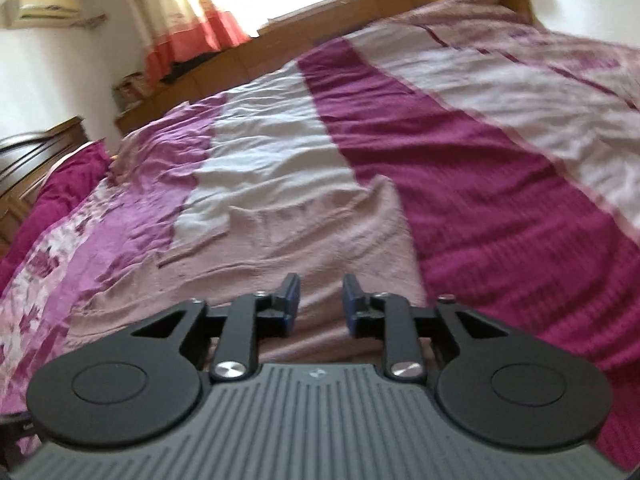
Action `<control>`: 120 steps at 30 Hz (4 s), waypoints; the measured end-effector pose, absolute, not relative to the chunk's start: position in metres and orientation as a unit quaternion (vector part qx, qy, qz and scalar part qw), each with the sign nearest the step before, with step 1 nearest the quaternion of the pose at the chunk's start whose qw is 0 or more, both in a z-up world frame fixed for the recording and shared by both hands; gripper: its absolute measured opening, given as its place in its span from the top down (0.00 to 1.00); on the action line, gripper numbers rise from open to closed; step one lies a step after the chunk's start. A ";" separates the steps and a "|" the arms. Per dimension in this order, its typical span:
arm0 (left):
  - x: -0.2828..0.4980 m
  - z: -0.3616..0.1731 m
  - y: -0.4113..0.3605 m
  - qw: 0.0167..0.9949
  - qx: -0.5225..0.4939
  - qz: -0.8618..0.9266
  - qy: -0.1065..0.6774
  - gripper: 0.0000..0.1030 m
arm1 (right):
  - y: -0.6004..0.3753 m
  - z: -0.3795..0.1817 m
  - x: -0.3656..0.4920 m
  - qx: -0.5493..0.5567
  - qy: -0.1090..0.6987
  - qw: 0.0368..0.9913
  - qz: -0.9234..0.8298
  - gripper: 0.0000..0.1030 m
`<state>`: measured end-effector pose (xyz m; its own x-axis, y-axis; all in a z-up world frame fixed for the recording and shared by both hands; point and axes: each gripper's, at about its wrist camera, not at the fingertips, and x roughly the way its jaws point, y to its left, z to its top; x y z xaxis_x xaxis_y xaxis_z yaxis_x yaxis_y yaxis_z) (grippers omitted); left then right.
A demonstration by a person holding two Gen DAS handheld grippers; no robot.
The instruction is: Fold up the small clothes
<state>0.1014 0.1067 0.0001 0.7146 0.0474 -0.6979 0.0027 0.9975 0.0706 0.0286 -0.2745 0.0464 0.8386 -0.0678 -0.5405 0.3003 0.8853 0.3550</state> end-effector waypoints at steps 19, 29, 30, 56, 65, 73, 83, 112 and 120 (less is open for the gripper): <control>0.091 0.020 0.111 0.918 0.019 0.015 0.396 0.31 | -0.263 0.046 0.023 0.216 0.304 0.925 -0.070 0.56; 0.053 0.051 0.099 0.921 0.047 -0.015 0.387 0.31 | -0.236 0.068 -0.026 0.178 0.302 0.937 -0.005 0.34; 0.049 0.053 0.097 0.921 0.048 -0.017 0.387 0.31 | -0.233 0.069 -0.031 0.175 0.302 0.937 0.000 0.34; -0.062 0.064 0.060 0.912 0.139 -0.090 0.376 0.31 | -0.167 0.066 -0.141 -0.065 0.379 0.908 0.167 0.22; -0.074 0.050 0.047 0.902 0.148 -0.118 0.388 0.31 | -0.124 0.045 -0.169 -0.223 0.402 0.858 0.229 0.20; -0.078 0.049 0.044 0.902 0.142 -0.127 0.388 0.31 | -0.106 0.032 -0.169 -0.269 0.433 0.822 0.253 0.20; -0.087 0.049 0.039 0.897 0.145 -0.158 0.386 0.28 | -0.096 0.023 -0.169 -0.322 0.382 0.844 0.195 0.21; -0.105 0.018 -0.003 0.856 0.258 -0.222 0.390 0.28 | -0.136 0.043 -0.133 -0.163 0.342 0.922 0.085 0.22; -0.094 0.020 0.003 0.867 0.222 -0.211 0.392 0.44 | -0.125 0.032 -0.137 -0.177 0.355 0.911 0.108 0.31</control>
<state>-0.0935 0.0033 0.0200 0.6039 -0.1919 -0.7736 0.5404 0.8120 0.2204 -0.1370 -0.1253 0.0325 0.7241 0.0705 -0.6861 -0.3228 0.9138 -0.2467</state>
